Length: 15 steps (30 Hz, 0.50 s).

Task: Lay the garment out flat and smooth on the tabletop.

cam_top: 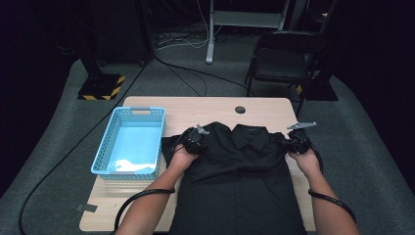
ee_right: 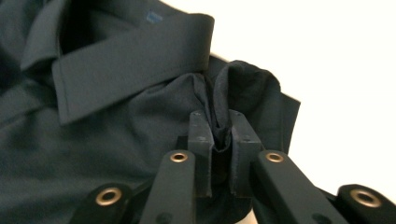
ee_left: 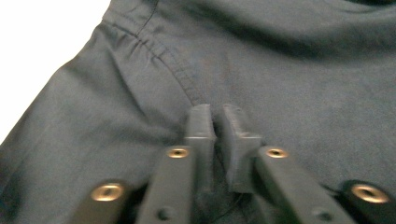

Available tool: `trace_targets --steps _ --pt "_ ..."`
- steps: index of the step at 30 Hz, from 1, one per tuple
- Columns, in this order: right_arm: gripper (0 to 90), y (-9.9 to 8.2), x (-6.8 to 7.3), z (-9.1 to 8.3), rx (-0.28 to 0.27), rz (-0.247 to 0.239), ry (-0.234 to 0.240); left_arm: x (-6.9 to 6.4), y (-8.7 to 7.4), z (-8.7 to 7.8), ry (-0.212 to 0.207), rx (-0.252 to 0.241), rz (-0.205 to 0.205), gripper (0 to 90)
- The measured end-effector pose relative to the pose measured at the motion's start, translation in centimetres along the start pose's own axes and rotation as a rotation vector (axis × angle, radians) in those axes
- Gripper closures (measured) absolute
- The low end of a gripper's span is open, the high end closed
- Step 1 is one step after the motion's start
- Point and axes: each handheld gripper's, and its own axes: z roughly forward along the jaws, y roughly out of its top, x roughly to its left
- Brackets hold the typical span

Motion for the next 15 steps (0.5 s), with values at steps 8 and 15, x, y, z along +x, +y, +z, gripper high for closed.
trace_targets --steps 8,15 --pt "84.0 5.2 0.1 -1.9 -0.164 0.062 -0.081 1.6 1.6 -1.7 0.206 -0.024 0.045 89.1" --pt "54.4 7.2 1.8 -1.3 -0.272 0.170 -0.210 4.7 3.5 -4.3 0.386 -0.055 -0.045 89.4"
